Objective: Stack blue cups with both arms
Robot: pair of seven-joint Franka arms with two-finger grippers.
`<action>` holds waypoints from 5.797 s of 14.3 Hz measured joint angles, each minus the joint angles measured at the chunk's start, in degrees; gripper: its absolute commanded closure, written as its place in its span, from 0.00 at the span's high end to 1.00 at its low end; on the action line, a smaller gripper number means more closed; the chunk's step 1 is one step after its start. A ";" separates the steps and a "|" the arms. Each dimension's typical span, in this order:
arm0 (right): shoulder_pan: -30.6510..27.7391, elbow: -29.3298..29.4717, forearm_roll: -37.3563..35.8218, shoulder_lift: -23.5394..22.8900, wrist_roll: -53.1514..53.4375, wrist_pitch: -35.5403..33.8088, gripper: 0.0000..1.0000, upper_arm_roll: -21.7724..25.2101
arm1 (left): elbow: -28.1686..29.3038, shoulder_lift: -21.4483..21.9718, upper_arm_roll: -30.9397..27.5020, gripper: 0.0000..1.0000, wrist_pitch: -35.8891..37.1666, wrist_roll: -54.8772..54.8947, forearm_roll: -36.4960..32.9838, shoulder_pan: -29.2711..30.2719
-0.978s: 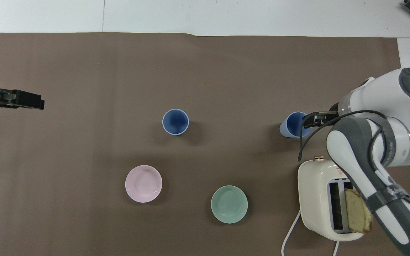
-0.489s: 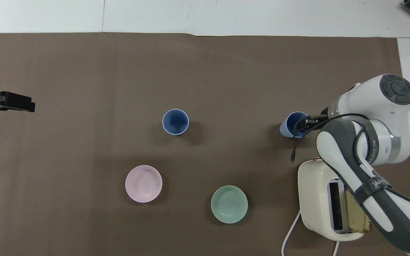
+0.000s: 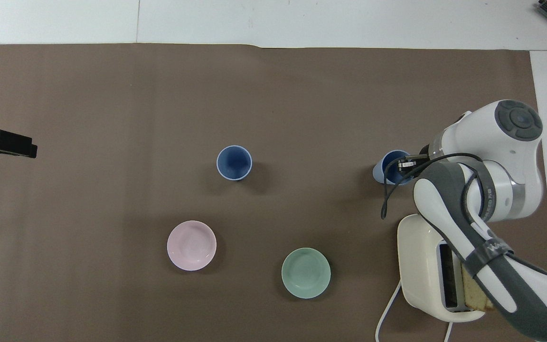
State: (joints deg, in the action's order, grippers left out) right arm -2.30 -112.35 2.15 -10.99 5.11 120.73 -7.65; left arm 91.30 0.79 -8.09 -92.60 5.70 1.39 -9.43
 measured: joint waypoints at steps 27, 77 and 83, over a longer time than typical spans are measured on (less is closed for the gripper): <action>30.60 37.21 3.48 -16.41 44.90 -12.38 0.00 -0.04 | -0.06 0.43 0.83 1.00 0.49 0.03 0.00 0.00; 12.27 35.48 -3.50 -4.10 10.47 -28.20 1.00 1.80 | -0.06 0.45 0.76 1.00 0.49 0.03 0.00 0.05; 6.68 35.28 -3.67 0.75 5.21 -30.99 1.00 1.89 | -0.06 0.45 0.77 1.00 0.48 0.03 0.00 0.05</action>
State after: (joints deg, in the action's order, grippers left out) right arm 4.38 -77.07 -1.53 -10.24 10.32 89.74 -5.76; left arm 91.23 1.23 -7.32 -92.12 5.73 1.39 -9.38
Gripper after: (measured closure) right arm 0.000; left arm 0.000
